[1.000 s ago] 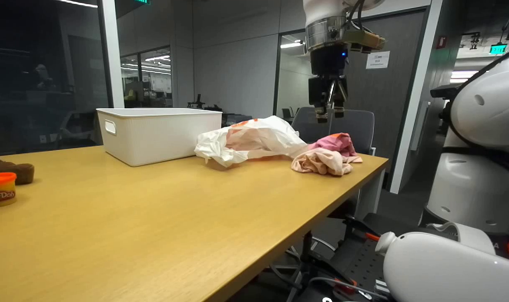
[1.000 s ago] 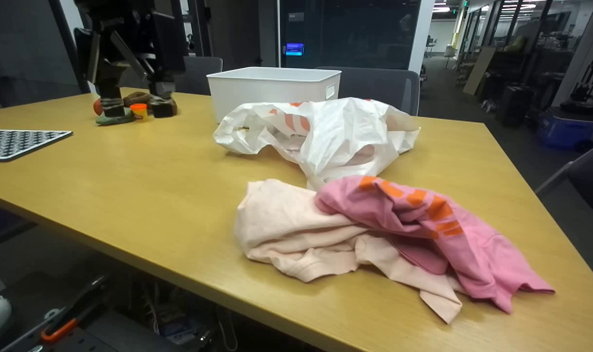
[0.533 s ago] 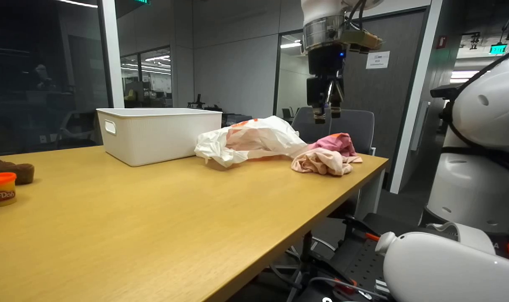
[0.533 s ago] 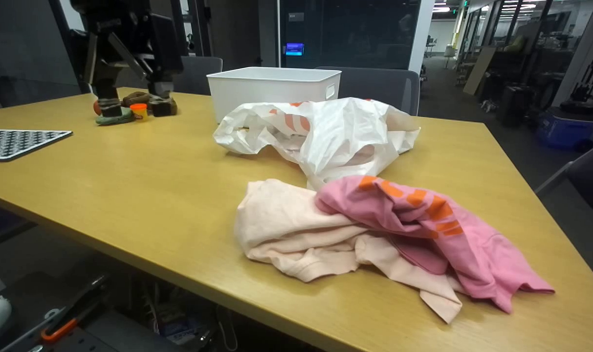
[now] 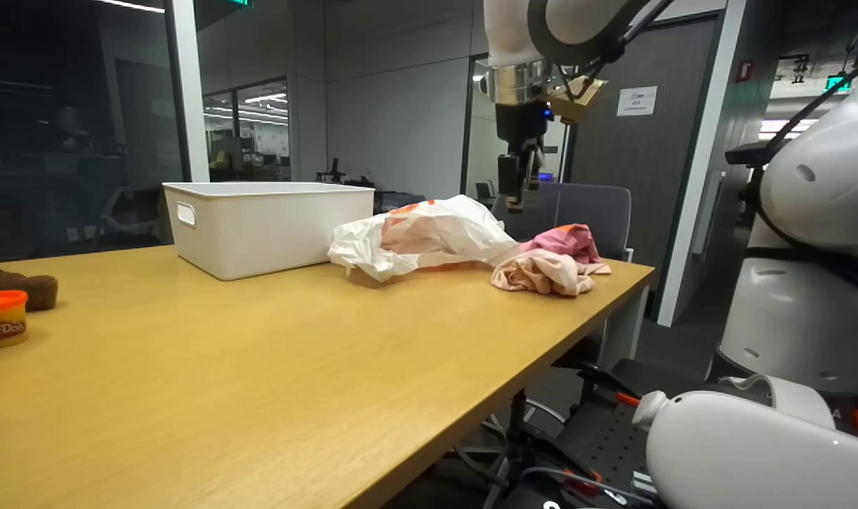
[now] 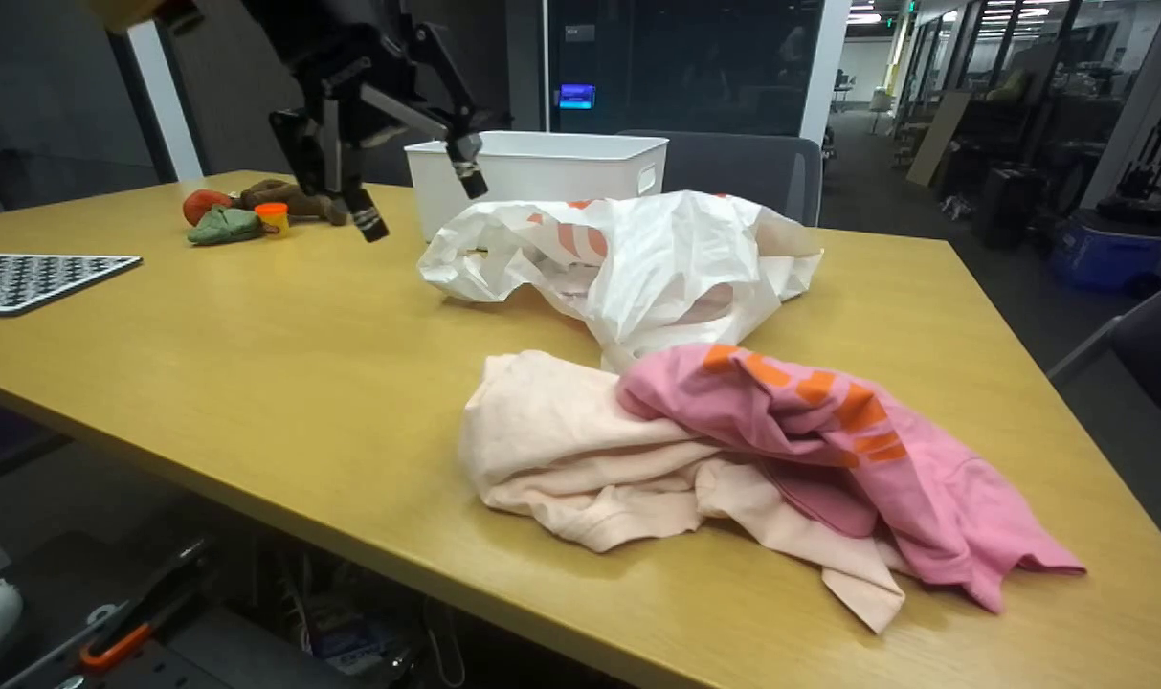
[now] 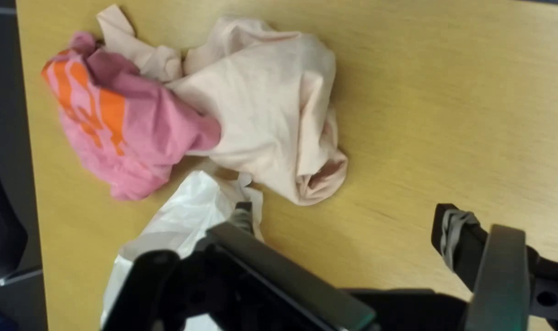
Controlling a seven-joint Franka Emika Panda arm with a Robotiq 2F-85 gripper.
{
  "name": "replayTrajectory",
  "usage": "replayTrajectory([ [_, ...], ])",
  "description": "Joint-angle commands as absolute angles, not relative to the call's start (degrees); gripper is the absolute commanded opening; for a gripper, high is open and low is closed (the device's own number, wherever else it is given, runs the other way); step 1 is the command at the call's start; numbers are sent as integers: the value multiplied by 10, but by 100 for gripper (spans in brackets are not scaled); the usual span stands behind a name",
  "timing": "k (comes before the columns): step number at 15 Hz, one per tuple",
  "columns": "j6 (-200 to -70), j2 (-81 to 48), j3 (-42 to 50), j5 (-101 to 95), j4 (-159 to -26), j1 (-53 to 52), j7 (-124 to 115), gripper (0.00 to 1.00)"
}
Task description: Put the two shirts inside the plastic bag
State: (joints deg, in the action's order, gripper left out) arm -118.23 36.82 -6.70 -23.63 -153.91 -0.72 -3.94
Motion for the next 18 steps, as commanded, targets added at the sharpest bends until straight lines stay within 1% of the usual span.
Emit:
replayTrajectory([
  [1, -1270, 278, -57, -311, -1490, 27, -30, 100],
  [4, -1331, 202, -52, -371, -1437, 50, -38, 100],
  [9, -1398, 83, -39, -411, -1352, 52, -58, 100],
  [11, -1420, 50, -34, -452, -1332, 54, -81, 100],
  [17, -1428, -2, -4, -599, -1308, 47, -158, 100],
  [18, -1431, -5, 1, -609, -1309, 46, -163, 75],
])
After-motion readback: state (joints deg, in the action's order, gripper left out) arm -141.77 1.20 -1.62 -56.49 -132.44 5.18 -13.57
